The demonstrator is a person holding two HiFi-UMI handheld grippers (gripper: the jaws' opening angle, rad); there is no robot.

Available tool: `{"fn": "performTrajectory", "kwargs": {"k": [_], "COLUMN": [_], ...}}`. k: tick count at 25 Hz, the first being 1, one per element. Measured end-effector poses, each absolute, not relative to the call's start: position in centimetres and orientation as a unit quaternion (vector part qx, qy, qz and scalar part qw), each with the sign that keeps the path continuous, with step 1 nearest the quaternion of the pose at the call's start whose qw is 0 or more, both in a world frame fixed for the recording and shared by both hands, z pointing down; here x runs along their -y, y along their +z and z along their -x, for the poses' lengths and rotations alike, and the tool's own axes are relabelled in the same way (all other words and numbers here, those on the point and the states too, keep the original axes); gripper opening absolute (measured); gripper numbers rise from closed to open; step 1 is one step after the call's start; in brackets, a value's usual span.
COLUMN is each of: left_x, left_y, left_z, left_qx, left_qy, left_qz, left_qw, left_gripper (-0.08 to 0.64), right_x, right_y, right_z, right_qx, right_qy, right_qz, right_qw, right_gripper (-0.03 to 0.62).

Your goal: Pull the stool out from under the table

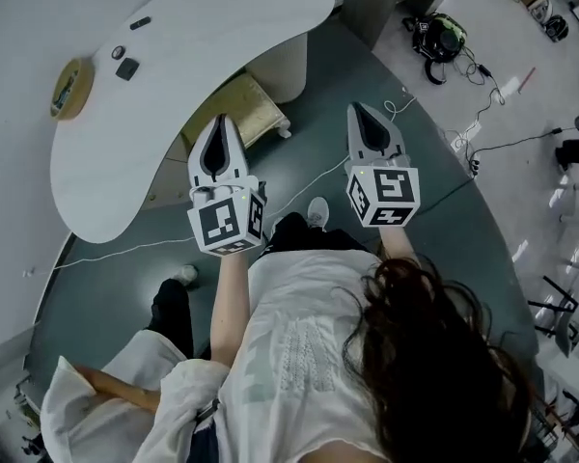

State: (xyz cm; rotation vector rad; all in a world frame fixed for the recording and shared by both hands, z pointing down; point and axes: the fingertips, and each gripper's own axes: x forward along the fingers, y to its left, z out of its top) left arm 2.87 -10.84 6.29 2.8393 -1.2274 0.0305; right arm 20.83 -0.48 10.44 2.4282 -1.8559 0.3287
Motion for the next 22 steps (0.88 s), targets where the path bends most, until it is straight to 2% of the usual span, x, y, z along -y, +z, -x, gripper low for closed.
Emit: {"fn": "performTrajectory", "kwargs": {"k": [6,22], "left_x": [9.8,13.8], "left_y": [6.4,7.5], "left_z": [-5.0,-3.9], "left_qx": [0.391,0.416], "left_qy": [0.041,0.032], "left_qz": [-0.919,-0.909], "left_qw": [-0.031,0.003], "left_gripper": [0.028,0.028], "right_x": [1.0,3.4], "right_y": [10.8,10.7], "right_z": [-21.5,-20.2], "right_qx": [0.622,0.630], "right_qy": [0.102,0.096], "right_qz": [-0.775,-0.769], "right_qw": [0.041,0.053], "right_gripper": [0.031,0.029]}}
